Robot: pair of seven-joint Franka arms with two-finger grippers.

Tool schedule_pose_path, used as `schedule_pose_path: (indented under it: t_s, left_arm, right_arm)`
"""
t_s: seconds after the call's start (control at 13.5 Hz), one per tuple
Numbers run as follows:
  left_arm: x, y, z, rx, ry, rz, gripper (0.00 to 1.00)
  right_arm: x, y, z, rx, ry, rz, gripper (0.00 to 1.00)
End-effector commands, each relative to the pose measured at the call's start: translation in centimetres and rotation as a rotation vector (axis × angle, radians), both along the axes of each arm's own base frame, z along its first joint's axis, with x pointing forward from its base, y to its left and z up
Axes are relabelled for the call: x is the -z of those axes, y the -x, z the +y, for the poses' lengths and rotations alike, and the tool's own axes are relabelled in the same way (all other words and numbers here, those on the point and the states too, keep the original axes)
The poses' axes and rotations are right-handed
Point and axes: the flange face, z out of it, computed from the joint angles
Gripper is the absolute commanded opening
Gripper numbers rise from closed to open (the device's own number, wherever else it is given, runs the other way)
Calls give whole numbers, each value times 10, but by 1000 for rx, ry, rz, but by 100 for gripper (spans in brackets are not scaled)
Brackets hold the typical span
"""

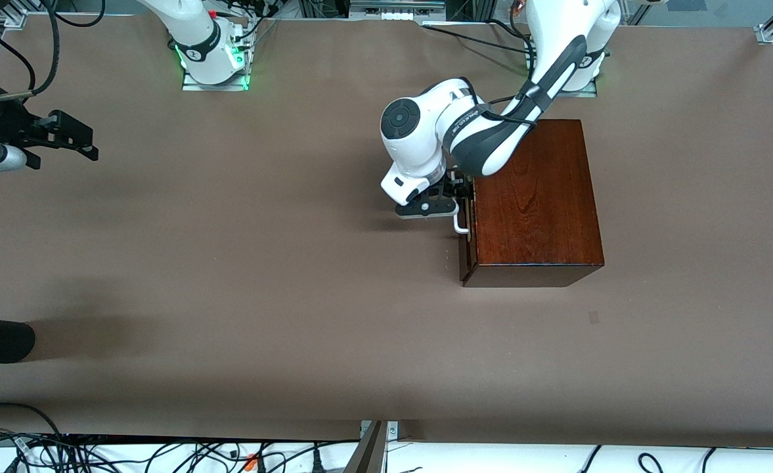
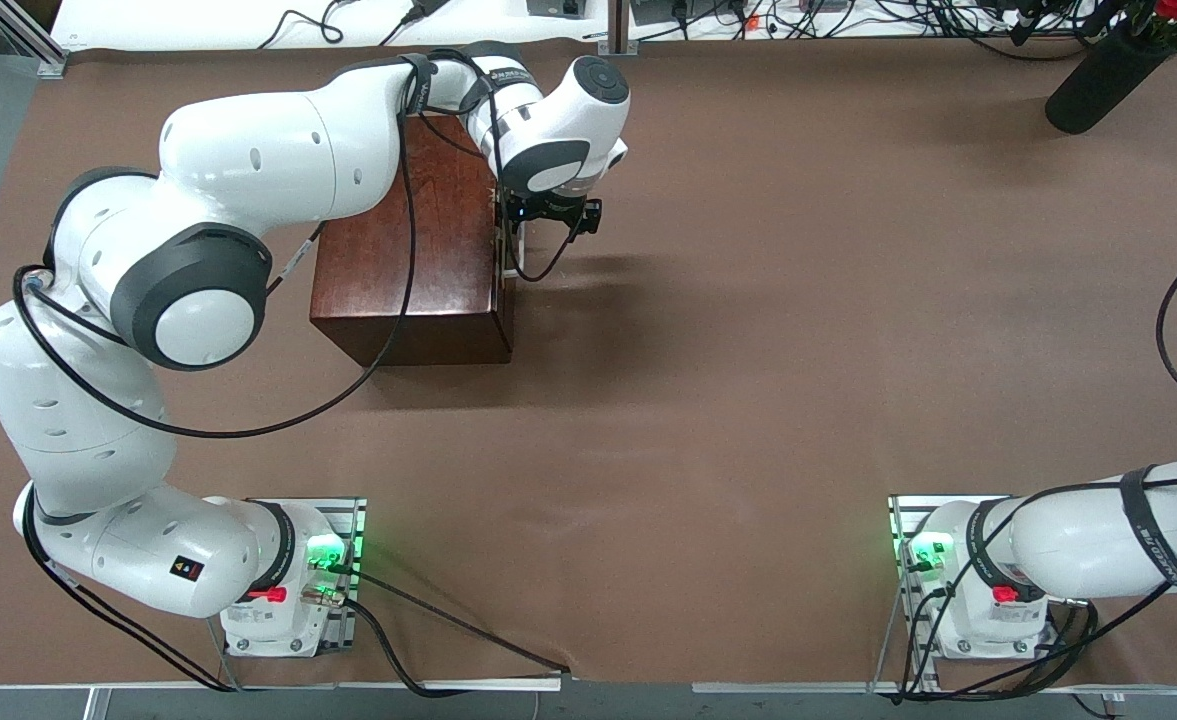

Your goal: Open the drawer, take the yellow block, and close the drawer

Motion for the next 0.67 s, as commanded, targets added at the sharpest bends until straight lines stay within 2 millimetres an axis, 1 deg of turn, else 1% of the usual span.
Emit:
schedule_pose_path:
  t_s: [0.0, 0.15, 0.22, 0.3, 0.37, 0.44, 0.52, 0.59]
  left_arm:
    - [3, -3, -9, 2, 13, -25, 100]
    - [8, 4, -18, 12, 18, -15, 100]
    - [4, 3, -24, 11, 29, -19, 100]
    - [0, 3, -35, 9, 46, -28, 100]
    - [2, 6, -42, 0, 51, -29, 100]
    - [3, 5, -44, -13, 52, -32, 100]
    - [6, 9, -48, -14, 53, -29, 100]
    - [3, 10, -56, -10, 64, -33, 100]
  right_arm:
    - [-3, -1, -2, 5, -19, 2, 100]
    - [-3, -1, -3, 7, -19, 2, 100]
    - [-3, -1, -3, 7, -19, 2, 100]
    - [-3, -1, -5, 10, -19, 2, 100]
    - [-3, -1, -8, 16, -18, 2, 100]
    - [-3, -1, -10, 19, -18, 3, 100]
    - [-3, -1, -10, 19, -18, 1, 100]
    - [-3, -1, -11, 20, -18, 1, 100]
